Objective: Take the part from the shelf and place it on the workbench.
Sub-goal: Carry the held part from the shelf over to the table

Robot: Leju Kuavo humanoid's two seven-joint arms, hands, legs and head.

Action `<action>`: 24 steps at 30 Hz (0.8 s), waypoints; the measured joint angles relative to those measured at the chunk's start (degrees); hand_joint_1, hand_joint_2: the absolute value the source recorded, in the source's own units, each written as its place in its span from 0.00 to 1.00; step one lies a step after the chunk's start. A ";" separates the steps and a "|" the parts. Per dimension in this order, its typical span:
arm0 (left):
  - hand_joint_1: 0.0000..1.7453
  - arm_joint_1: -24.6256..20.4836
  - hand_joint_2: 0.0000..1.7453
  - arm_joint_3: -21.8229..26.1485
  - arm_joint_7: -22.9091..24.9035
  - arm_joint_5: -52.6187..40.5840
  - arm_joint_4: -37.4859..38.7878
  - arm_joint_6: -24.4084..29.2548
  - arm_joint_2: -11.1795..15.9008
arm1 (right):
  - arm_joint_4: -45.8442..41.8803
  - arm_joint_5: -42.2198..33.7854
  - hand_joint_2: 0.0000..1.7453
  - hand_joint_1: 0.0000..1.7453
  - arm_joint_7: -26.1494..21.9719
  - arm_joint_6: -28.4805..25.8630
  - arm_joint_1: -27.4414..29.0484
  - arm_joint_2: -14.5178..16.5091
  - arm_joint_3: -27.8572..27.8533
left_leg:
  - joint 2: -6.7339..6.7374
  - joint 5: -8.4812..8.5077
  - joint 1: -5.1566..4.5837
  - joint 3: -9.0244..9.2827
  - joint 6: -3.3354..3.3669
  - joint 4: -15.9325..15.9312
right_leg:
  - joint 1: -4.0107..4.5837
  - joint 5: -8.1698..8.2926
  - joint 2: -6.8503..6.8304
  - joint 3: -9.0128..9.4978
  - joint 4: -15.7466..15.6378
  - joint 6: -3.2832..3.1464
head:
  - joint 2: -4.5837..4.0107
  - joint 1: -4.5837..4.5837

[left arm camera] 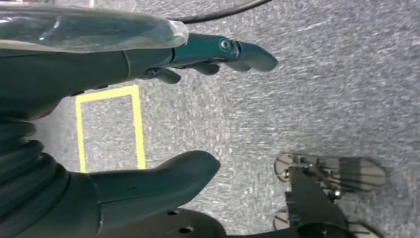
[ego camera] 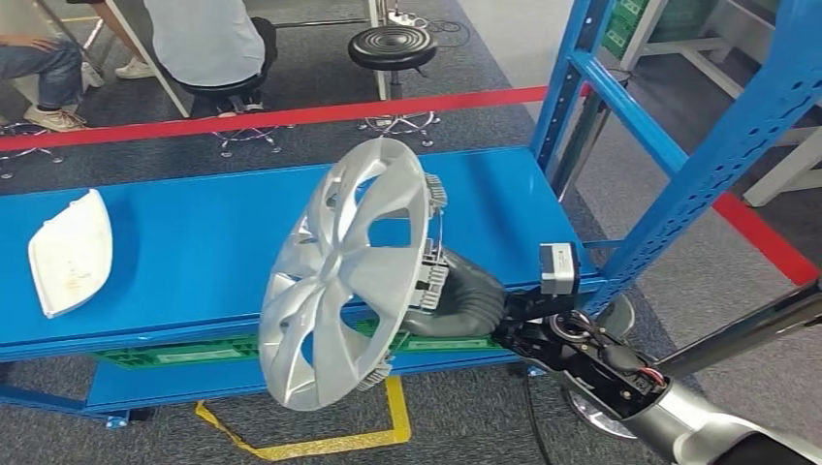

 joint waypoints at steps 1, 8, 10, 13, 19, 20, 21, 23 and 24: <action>0.00 -0.06 1.00 -0.08 0.04 -0.03 0.00 0.00 0.01 | -0.14 0.00 1.00 1.00 -0.01 0.00 0.02 0.00 -0.05 | 0.25 -1.13 0.03 -0.89 -0.23 1.94 | -0.04 0.08 -0.24 0.06 -0.13 -0.39 | 0.00 -0.32; 0.00 -0.10 1.00 -0.31 0.27 -0.03 0.00 0.00 0.05 | -0.39 0.00 1.00 1.00 0.02 -0.09 0.45 -0.01 -0.16 | 1.01 -3.16 -0.17 -6.50 0.16 11.95 | 0.82 -0.24 -1.88 0.38 -0.20 -1.41 | 0.00 -1.68; 0.00 -0.26 1.00 -0.34 0.27 -0.02 0.00 0.00 0.15 | -0.56 0.00 1.00 1.00 0.04 -0.12 0.43 -0.01 -0.19 | 2.22 0.07 -0.72 -2.42 1.04 3.50 | 1.09 -0.51 -2.24 0.59 -0.17 -1.28 | 0.00 -1.74; 0.00 -0.46 1.00 -0.55 0.28 -0.01 0.00 0.00 0.26 | -0.76 0.05 1.00 1.00 0.10 -0.25 0.43 -0.01 -0.28 | 2.82 0.77 -1.38 -0.79 1.65 -0.20 | 1.37 -0.91 -2.88 0.70 -0.19 -0.69 | 0.00 -1.58; 0.00 -0.38 1.00 -0.79 0.31 0.14 0.00 0.00 0.31 | -0.97 0.13 1.00 1.00 0.24 -0.24 0.52 -0.02 -0.48 | 1.27 0.81 -0.76 0.00 2.89 -1.01 | 1.07 -7.79 -1.69 -4.74 12.28 0.66 | 0.00 -0.51; 0.00 -0.36 1.00 -0.85 0.31 0.15 0.00 0.00 0.30 | -0.97 0.13 1.00 1.00 0.25 -0.24 0.60 -0.03 -0.49 | 0.94 0.76 -0.77 0.05 2.93 -1.00 | 1.01 -8.81 -1.57 -6.49 15.66 0.79 | 0.00 -0.33; 0.00 -0.32 1.00 -0.91 0.31 0.17 0.00 0.00 0.28 | -0.97 0.13 1.00 1.00 0.26 -0.23 0.65 -0.03 -0.49 | 0.54 0.70 -0.76 0.13 2.93 -0.98 | 0.94 -8.73 -1.51 -7.44 17.17 0.89 | 0.00 -0.20; 0.00 -0.28 1.00 -1.07 0.31 0.28 0.00 -0.01 0.26 | -0.97 0.13 1.00 1.00 0.28 -0.10 0.65 -0.04 -0.49 | -0.38 0.52 -0.71 0.47 2.75 -0.89 | 0.73 -5.12 -1.36 -5.96 13.05 0.96 | 0.00 0.11; 0.00 -0.27 1.00 -1.15 0.30 0.39 0.00 -0.01 0.25 | -0.97 0.13 1.00 1.00 0.31 -0.01 0.62 -0.04 -0.49 | -0.86 0.36 -0.68 0.63 2.56 -0.81 | 0.55 -2.78 -0.82 -4.15 8.75 0.95 | 0.00 0.32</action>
